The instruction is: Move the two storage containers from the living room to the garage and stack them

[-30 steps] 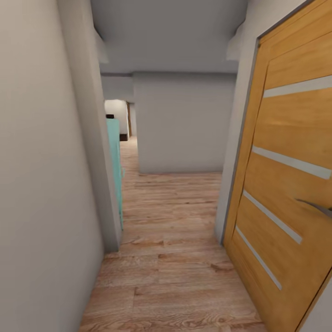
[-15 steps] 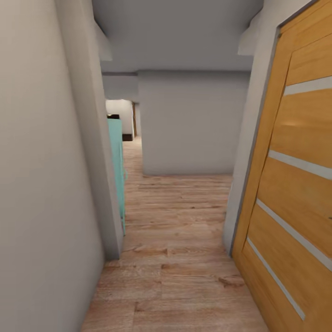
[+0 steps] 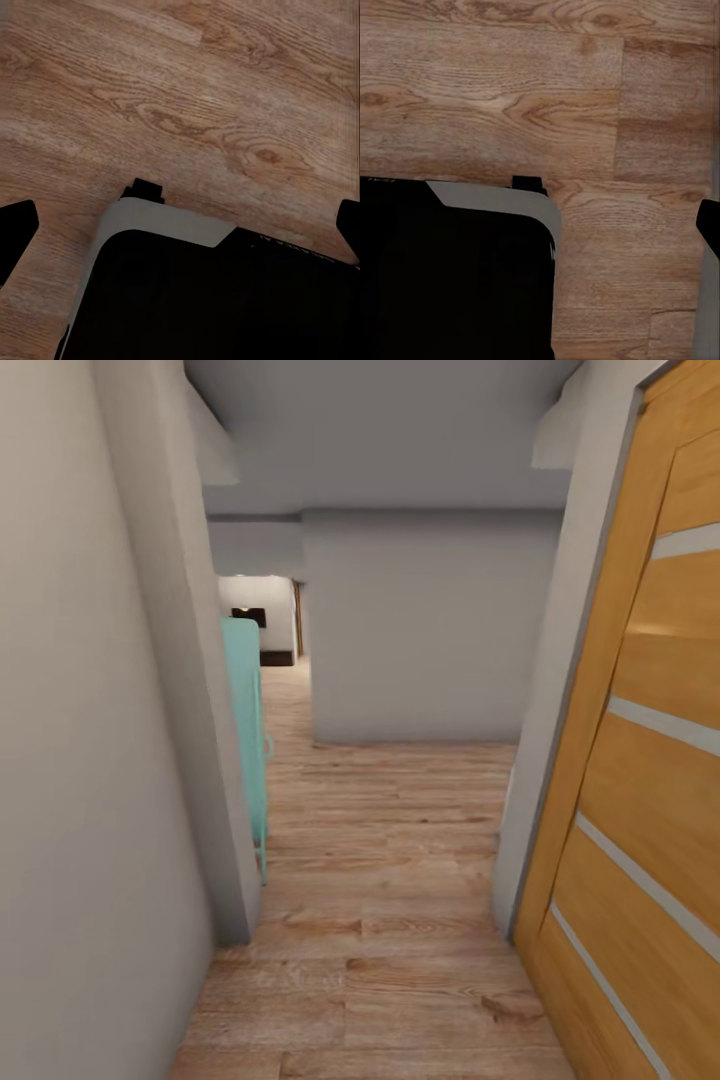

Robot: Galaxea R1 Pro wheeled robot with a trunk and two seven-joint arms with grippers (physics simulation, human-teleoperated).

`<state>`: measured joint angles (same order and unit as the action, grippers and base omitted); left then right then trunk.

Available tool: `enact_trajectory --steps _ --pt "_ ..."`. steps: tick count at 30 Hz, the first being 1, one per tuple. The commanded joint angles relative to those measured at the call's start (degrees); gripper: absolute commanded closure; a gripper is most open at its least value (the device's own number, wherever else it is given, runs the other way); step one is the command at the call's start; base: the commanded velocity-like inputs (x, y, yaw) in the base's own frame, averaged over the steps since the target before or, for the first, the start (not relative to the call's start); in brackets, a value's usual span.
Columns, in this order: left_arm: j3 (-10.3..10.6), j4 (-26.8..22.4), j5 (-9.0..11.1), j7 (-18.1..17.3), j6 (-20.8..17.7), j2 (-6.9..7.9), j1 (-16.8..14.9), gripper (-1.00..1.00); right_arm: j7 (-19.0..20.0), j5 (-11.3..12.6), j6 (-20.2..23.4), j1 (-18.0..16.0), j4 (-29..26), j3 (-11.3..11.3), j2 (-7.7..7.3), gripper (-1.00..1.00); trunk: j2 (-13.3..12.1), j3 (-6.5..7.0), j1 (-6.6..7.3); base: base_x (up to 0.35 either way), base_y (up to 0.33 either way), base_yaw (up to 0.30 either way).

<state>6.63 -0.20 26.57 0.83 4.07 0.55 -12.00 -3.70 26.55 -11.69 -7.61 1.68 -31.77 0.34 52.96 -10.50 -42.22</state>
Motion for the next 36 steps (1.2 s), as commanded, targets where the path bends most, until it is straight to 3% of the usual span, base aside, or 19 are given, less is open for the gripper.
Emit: enact_trajectory --steps 1,15,36 --pt "0.49 0.03 0.43 0.1 0.15 -0.01 -0.04 -1.0 0.0 0.44 -0.26 -0.06 0.17 -0.48 0.03 -1.0 0.04 -0.08 -0.04 0.314 -0.146 0.001" --pt "0.41 0.03 0.5 0.14 0.07 0.15 -0.05 -1.0 -0.06 0.35 -0.26 -0.04 0.17 -0.48 0.15 -1.0 0.04 -0.08 -0.04 0.314 -0.127 0.0" --pt "0.41 -0.05 0.43 0.12 -1.52 0.16 -0.05 -1.0 -0.08 -0.15 -0.14 -0.06 0.17 -0.63 0.18 -1.0 0.04 -0.08 -0.04 0.322 -0.006 0.0"
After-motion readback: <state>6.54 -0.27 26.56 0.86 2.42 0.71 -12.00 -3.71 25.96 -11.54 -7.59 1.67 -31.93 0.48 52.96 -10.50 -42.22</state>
